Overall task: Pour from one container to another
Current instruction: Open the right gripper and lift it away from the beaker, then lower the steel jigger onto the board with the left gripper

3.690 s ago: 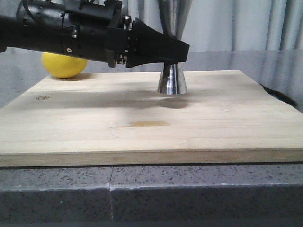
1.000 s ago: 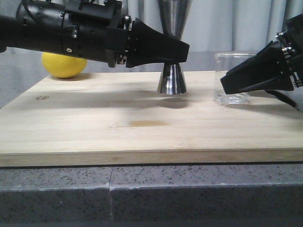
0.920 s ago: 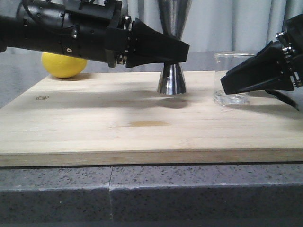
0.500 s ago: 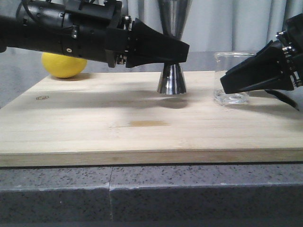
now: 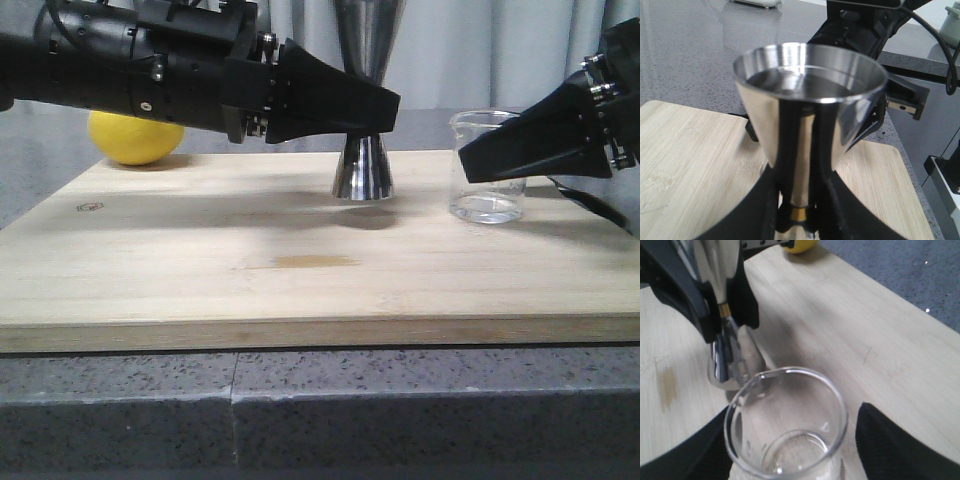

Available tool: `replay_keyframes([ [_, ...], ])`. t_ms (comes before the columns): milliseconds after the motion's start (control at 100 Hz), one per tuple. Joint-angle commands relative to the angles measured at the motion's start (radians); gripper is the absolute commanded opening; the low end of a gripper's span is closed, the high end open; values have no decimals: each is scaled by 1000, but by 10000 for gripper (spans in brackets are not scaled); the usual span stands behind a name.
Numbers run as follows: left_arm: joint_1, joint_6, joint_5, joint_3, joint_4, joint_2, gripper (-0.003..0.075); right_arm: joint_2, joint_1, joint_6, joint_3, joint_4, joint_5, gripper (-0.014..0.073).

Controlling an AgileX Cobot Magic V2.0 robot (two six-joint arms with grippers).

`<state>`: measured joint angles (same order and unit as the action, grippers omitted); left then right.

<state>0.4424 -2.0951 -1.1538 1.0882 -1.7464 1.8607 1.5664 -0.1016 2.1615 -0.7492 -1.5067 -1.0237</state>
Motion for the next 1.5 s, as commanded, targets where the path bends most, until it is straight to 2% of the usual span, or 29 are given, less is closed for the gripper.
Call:
replay_keyframes([
  [0, 4, 7, -95, 29, -68, -55, -19, -35, -7, 7, -40, -86, -61, 462],
  [180, 4, 7, -95, 29, -68, -55, -19, -35, -7, 7, -128, -143, -77, 503],
  [390, -12, 7, -95, 29, -68, -55, -19, -36, -7, 7, -263, -213, -198, 503],
  [600, -67, 7, -129, 29, -60, -55, -19, -49, -7, -84, -354, -213, -241, 503],
  [1090, -94, 3, -129, 29, 38, -56, -19, -85, -7, -90, -358, -189, -238, 503],
  [1490, -94, -54, -129, 29, 20, -56, -19, -85, -7, -90, -358, -187, -238, 503],
])
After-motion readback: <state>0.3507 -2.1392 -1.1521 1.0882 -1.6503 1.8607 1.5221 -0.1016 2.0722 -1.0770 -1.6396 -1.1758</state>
